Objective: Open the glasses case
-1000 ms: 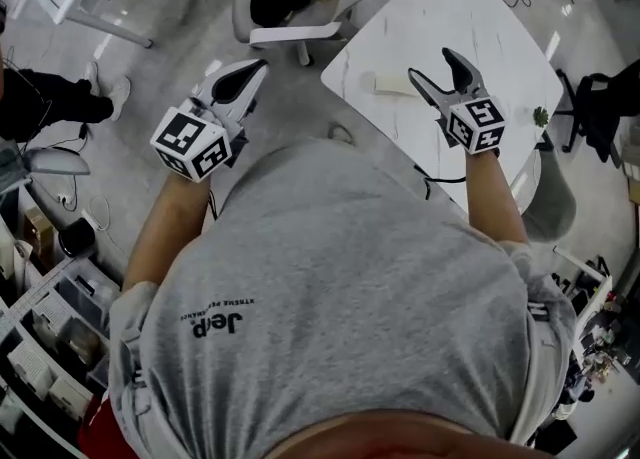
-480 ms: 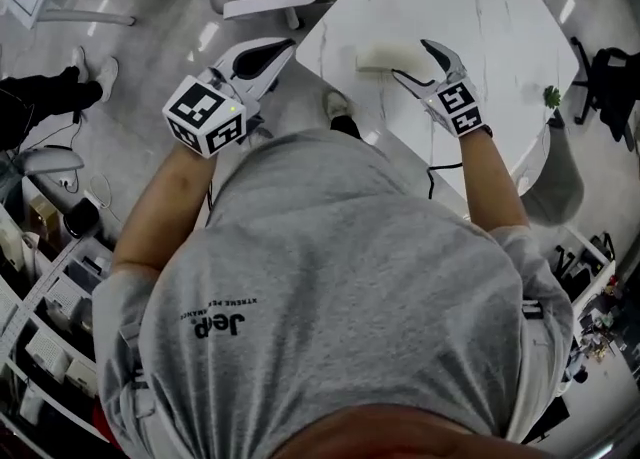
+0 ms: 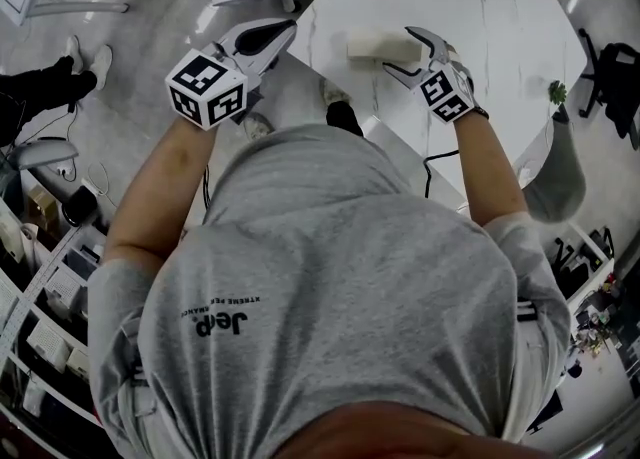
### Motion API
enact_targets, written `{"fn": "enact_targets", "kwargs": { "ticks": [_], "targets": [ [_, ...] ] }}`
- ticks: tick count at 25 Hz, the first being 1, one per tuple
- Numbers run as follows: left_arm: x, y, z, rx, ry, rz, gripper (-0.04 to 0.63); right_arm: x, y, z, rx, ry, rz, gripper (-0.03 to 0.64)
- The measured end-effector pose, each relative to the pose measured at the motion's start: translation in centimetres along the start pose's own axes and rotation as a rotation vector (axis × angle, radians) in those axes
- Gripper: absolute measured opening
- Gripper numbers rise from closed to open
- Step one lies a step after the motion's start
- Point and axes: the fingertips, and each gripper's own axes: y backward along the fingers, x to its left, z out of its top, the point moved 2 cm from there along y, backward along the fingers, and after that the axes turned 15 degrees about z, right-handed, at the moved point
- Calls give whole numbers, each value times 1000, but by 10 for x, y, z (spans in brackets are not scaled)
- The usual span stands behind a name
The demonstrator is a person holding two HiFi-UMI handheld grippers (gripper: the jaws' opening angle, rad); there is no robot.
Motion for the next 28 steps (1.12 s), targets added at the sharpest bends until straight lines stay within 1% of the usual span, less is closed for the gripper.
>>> {"fn": "enact_targets", "kwargs": {
  "ticks": [5, 9, 14, 18, 22, 25, 28],
  "targets": [
    [5, -6, -6, 17, 19, 14, 37, -3, -10, -12, 54, 31, 16, 353],
    [4, -8, -9, 28, 24, 16, 37, -7, -13, -21, 66, 28, 16, 351],
    [5, -8, -7, 29, 29, 17, 37, -12, -7, -24, 42, -2, 31, 348],
    [3, -9, -7, 30, 29, 13, 37, -13, -2, -23, 30, -6, 48, 341],
    [2, -9, -4, 28, 27, 5, 37, -12, 0, -22, 13, -17, 62, 305],
    [1, -7, -4, 30, 28, 5, 37, -12, 1, -21, -2, -16, 68, 295],
    [2, -4, -4, 32, 27, 9, 37, -14, 9, -8, -18, -7, 66, 265]
  ]
}}
